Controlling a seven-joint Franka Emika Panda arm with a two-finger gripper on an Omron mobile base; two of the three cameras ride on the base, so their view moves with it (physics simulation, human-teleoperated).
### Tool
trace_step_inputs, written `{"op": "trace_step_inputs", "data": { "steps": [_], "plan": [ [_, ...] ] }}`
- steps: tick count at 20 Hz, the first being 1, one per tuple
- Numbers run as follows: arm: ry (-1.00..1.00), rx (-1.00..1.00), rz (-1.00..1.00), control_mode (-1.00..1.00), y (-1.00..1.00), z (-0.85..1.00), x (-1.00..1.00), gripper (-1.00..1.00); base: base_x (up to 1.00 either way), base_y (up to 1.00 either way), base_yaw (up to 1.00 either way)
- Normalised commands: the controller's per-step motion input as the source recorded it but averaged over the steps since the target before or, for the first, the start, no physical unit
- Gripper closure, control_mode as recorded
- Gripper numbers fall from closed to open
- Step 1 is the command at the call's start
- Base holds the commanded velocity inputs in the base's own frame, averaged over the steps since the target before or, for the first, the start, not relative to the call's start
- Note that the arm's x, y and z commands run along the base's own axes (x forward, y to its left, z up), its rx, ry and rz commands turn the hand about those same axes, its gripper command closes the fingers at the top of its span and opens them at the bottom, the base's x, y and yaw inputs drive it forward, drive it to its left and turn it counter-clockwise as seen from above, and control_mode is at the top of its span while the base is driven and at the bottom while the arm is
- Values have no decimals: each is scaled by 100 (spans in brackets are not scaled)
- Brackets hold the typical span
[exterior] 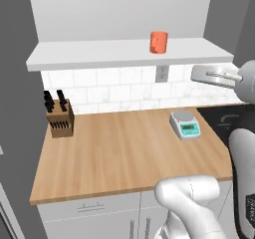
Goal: Gather all objects into one cabinet and sort the glasses and bowls to opposite sides.
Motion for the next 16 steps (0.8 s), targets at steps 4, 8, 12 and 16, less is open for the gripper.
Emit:
{"op": "trace_step_inputs", "data": {
  "steps": [4,8,12,16],
  "plan": [
    [3,0,-4,-100,0,84,67,-100,0,0,0],
    [5,4,-4,-100,1,19,28,-100,0,0,0],
    [1,7,-1,-100,-10,-22,39,-100,0,0,0],
    [2,-1,-14,-100,-13,-31,78,-100,0,0,0]
  ]
}}
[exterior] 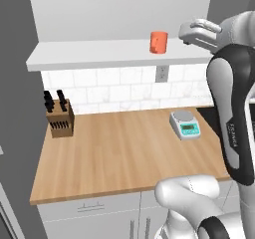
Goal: Gather all objects into one cabinet and sort the glasses and bowls to opposite sides.
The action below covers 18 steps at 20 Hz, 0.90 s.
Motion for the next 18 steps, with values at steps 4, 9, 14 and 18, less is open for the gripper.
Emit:
{"op": "trace_step_inputs", "data": {
  "steps": [4,9,14,18],
  "plan": [
    [1,-8,-30,-100,-3,-16,93,-100,0,0,0],
    [2,-2,-4,-100,0,-4,30,-100,0,0,0],
    [0,-5,0,-100,-4,-5,79,-100,0,0,0],
    [3,-13,0,-100,10,-3,81,-100,0,0,0]
  ]
}}
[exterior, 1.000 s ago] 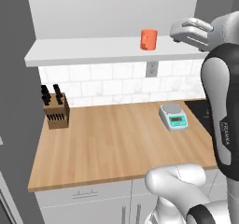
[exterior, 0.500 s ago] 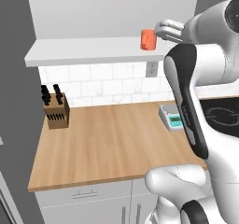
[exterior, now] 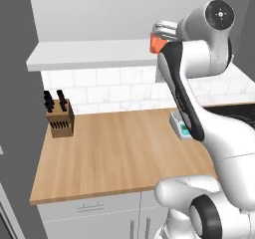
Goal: Gather all objects into one cabinet and sort the glasses and bowls to opposite sides.
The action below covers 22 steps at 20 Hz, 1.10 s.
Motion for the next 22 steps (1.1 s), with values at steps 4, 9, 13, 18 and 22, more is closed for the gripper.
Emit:
{"op": "trace_step_inputs", "data": {
  "steps": [4,9,13,18,22],
  "plan": [
    [11,-3,6,-100,15,-24,46,-100,0,0,0],
    [9,0,4,-100,-6,-35,58,-100,0,0,0],
    [8,1,2,-100,0,-12,59,-100,0,0,0],
    [6,0,0,-100,-7,-16,75,-100,0,0,0],
    [3,0,0,-100,-1,-1,61,-100,0,0,0]
  ]
}}
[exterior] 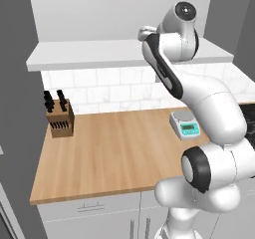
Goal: Gather all objects into one cabinet and sort the glasses and bowls to opposite sides.
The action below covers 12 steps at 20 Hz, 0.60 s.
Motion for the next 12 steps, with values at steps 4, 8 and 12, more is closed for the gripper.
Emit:
{"op": "trace_step_inputs", "data": {
  "steps": [4,8,12],
  "plan": [
    [3,0,0,-100,0,-2,62,-100,0,0,0],
    [0,0,0,-100,0,-12,56,-100,0,0,0],
    [0,0,0,-100,0,-5,32,-100,0,0,0]
  ]
}}
